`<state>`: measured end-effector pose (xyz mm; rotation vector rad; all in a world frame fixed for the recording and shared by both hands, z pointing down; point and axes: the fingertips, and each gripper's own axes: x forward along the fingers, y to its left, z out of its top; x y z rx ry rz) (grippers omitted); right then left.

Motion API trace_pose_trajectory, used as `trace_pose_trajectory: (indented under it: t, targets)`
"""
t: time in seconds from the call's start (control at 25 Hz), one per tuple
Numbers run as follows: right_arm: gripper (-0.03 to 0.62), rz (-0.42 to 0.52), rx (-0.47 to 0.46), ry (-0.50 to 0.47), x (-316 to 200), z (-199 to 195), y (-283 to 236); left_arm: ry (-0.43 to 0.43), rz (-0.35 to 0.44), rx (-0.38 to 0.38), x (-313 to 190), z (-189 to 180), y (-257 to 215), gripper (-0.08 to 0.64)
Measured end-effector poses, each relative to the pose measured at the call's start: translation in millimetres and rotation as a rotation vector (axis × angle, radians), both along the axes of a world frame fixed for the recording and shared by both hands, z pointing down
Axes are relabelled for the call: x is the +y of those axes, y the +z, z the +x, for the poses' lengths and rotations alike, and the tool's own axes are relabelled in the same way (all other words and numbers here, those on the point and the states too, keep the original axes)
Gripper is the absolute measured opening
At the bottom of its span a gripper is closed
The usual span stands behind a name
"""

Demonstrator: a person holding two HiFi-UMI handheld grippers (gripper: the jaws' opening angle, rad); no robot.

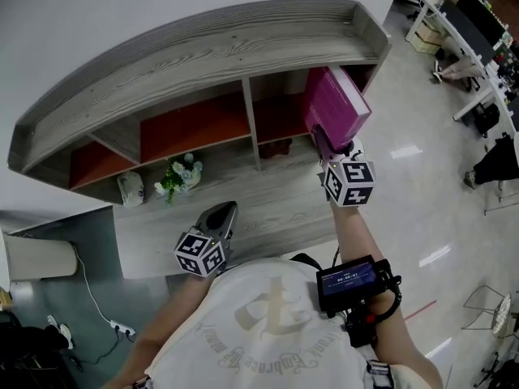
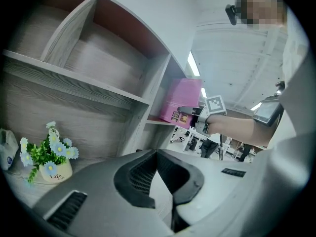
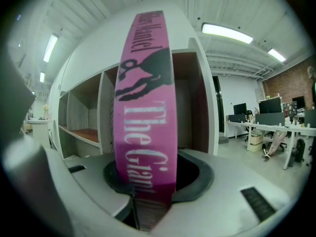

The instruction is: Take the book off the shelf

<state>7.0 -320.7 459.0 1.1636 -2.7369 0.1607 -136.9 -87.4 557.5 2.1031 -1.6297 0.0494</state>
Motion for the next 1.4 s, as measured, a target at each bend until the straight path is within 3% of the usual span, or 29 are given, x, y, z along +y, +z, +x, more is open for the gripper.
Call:
trace_pose_trajectory:
  t: [1.4]
  targets:
    - [0.149,-0.039,-0.061,-0.059,89.4,56.4,7.4,0.156,0.005,0.034,21.9,52.0,0.3,0.002]
